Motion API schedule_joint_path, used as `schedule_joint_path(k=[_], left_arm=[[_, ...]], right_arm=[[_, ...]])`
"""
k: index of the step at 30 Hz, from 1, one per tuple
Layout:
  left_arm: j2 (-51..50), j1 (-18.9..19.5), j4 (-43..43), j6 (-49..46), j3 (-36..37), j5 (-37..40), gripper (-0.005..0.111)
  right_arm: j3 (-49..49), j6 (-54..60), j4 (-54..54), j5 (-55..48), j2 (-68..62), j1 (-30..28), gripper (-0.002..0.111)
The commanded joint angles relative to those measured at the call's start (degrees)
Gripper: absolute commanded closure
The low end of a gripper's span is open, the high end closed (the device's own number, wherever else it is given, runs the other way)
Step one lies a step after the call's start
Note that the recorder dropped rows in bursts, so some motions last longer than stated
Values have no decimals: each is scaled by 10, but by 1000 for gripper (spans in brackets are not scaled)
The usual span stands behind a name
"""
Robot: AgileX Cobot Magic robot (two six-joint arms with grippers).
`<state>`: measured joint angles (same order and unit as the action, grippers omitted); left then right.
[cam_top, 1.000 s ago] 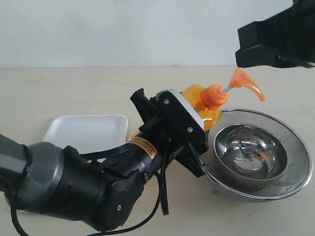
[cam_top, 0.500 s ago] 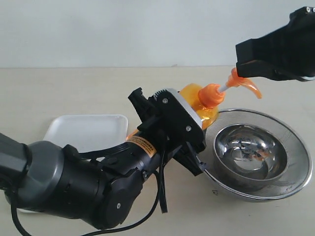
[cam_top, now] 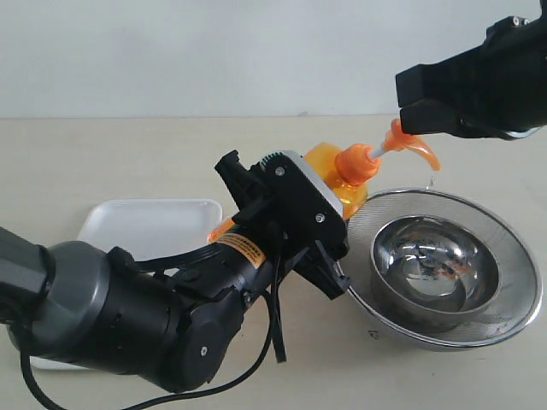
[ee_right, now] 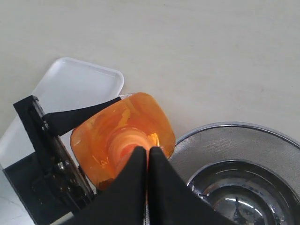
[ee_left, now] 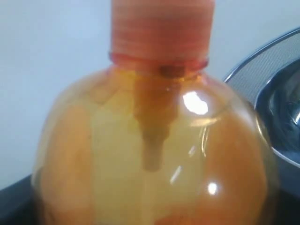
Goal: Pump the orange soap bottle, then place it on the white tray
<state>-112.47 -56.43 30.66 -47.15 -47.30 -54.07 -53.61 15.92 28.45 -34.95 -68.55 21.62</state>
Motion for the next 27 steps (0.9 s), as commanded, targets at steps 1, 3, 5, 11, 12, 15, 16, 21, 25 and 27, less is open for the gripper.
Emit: schedule_joint_path(k=[1, 3, 5, 11, 12, 15, 16, 21, 25, 27], left_arm=[[10, -10, -52, 26, -9, -29, 102], [10, -10, -52, 26, -9, -29, 102], [10, -10, -52, 26, -9, -29, 102], [10, -10, -50, 26, -9, -29, 102], [10, -10, -50, 26, -9, -29, 102], [10, -10, -50, 26, -9, -29, 102], [10, -10, -50, 26, -9, -29, 102], [10, -10, -45, 26, -9, -29, 102], [10, -10, -40, 26, -9, -29, 102], [10, -10, -35, 26, -9, -29, 102]], right_arm=[[11, 6, -5, -47, -21, 2, 109], [11, 6, -5, -47, -21, 2, 109], [11, 6, -5, -48, -25, 2, 109], [11, 6, -4, -49, -41, 2, 109], [11, 6, -4, -46, -41, 2, 109], [11, 6, -4, -40, -38, 2, 109], [11, 6, -4, -40, -35, 2, 109], [11, -4, -13, -26, 5, 2, 109], [6, -26, -44, -30, 56, 2, 109], [5, -42, -62, -28, 88, 1, 109]])
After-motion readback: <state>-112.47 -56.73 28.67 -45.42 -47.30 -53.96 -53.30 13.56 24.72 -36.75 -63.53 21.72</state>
